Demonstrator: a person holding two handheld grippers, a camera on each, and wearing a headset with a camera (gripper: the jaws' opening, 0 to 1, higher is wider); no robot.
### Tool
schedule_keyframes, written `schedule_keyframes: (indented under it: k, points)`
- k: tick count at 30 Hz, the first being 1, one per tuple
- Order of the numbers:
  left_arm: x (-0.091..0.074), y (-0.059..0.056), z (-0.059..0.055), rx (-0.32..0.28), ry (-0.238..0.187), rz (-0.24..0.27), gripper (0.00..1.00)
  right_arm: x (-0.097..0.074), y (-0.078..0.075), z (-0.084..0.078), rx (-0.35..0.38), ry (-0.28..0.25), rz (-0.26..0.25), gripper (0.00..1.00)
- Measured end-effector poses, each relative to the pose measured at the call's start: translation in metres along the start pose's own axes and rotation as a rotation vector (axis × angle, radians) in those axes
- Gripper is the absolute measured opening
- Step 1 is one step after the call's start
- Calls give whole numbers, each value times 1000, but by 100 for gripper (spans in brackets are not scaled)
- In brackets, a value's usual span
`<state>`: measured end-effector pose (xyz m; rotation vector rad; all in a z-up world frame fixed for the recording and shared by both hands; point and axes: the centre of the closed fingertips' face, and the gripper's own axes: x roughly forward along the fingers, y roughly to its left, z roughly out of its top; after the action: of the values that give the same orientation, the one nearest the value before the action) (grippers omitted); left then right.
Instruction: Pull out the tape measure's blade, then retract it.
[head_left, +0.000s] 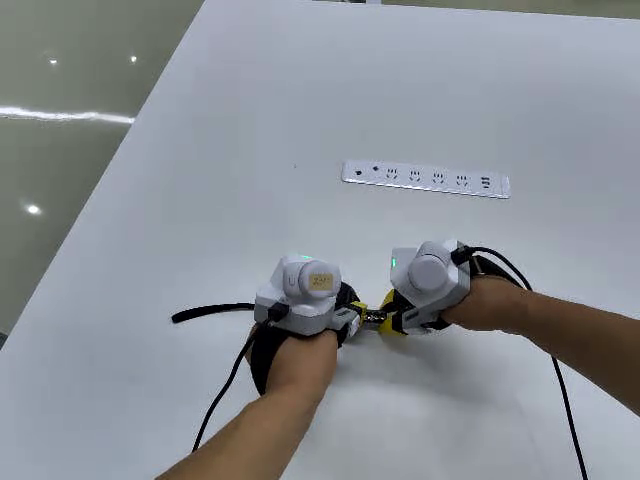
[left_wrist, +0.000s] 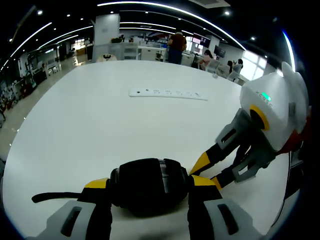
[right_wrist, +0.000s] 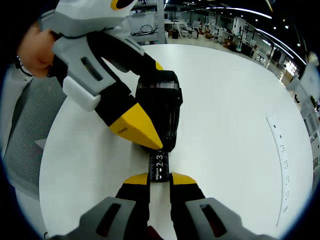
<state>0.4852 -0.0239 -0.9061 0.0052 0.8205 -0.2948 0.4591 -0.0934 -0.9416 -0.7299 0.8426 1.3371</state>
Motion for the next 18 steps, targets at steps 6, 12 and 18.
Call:
schedule_keyframes:
  k: [6, 12, 18]
  points:
    - [0, 0, 0, -1, 0, -1, 58, 0, 0, 1, 3, -10, 3, 14]
    - [-1, 0, 1, 11, -16, 8, 58, -1, -1, 3, 17, -12, 4, 15]
    - [-1, -1, 2, 15, -18, 7, 57, 0, 0, 4, 23, -17, 6, 15]
